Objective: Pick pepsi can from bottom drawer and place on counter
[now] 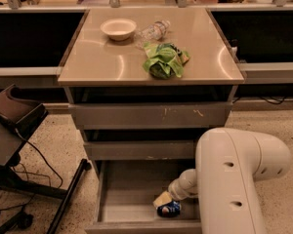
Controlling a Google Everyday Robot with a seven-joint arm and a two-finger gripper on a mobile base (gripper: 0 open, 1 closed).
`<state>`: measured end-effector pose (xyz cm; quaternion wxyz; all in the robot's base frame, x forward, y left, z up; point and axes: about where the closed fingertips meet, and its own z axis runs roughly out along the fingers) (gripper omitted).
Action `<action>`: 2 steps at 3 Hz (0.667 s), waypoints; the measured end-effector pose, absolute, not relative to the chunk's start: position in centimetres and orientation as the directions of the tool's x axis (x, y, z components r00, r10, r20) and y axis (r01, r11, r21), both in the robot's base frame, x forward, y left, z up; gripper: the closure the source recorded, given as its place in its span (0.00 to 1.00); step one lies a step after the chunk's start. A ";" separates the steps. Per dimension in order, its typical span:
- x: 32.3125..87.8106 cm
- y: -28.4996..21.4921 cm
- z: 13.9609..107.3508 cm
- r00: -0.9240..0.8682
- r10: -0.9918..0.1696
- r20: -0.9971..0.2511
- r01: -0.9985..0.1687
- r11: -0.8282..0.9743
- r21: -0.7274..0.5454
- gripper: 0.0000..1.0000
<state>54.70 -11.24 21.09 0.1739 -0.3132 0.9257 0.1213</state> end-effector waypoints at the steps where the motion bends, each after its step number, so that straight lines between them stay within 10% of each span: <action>1: 54.5 -11.1 19.6 -0.758 -0.533 -0.376 -0.615 0.776 0.140 0.00; 2: 54.1 -11.6 15.6 -0.794 -0.504 -0.340 -0.583 0.790 0.190 0.00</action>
Offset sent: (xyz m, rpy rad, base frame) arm -0.0102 -0.0137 -0.0962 0.0421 0.1576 -0.0687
